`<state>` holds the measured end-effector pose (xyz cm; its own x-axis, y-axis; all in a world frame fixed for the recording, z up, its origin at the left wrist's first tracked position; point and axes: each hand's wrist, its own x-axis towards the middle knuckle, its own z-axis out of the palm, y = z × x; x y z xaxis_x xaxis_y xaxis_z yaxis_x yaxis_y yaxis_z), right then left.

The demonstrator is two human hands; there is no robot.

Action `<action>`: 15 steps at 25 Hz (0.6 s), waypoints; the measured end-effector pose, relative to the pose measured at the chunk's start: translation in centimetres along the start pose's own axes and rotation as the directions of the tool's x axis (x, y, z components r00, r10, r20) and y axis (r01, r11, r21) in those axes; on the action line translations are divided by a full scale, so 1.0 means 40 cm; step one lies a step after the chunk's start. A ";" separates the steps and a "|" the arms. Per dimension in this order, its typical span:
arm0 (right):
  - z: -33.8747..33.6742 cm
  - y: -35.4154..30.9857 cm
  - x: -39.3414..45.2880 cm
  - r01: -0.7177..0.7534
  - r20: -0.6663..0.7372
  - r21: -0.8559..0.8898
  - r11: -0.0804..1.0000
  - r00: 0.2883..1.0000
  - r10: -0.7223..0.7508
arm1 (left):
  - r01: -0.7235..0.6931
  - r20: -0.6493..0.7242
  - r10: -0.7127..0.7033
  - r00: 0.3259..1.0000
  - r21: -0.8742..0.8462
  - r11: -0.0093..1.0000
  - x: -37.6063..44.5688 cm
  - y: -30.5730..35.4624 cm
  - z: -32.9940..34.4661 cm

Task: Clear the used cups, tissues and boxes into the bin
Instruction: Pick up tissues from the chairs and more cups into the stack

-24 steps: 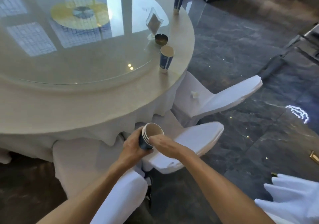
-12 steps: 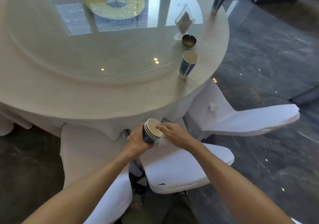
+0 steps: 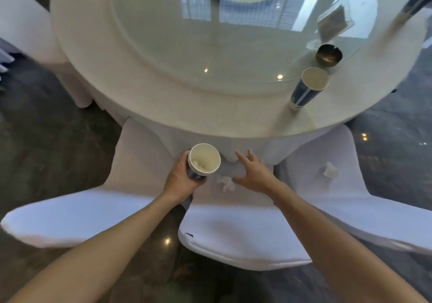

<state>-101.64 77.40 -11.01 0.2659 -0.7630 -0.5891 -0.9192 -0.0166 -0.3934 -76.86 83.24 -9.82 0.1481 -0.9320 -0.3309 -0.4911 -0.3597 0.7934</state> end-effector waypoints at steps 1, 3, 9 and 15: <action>0.024 0.016 0.027 0.009 0.008 -0.033 0.999 1.000 -0.009 | 0.018 -0.014 -0.018 1.000 -0.009 1.000 -0.007 -0.009 0.011; 0.070 0.040 0.081 0.011 0.003 -0.081 0.997 1.000 -0.011 | 0.046 -0.002 -0.046 0.999 -0.020 0.999 -0.008 -0.033 0.028; 0.252 0.125 0.289 0.028 0.009 -0.228 0.973 1.000 -0.026 | 0.130 0.027 -0.131 0.991 0.006 0.991 0.093 -0.172 0.092; 0.433 0.181 0.439 0.058 0.150 -0.391 0.919 0.989 0.002 | 0.186 0.069 -0.186 0.980 0.005 0.982 0.169 -0.299 0.169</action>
<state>-98.60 75.10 -36.44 0.3051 -0.6573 -0.6891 -0.9426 -0.3118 -0.1199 -75.81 81.53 -25.00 0.1771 -0.8432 -0.5075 -0.4593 -0.5269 0.7151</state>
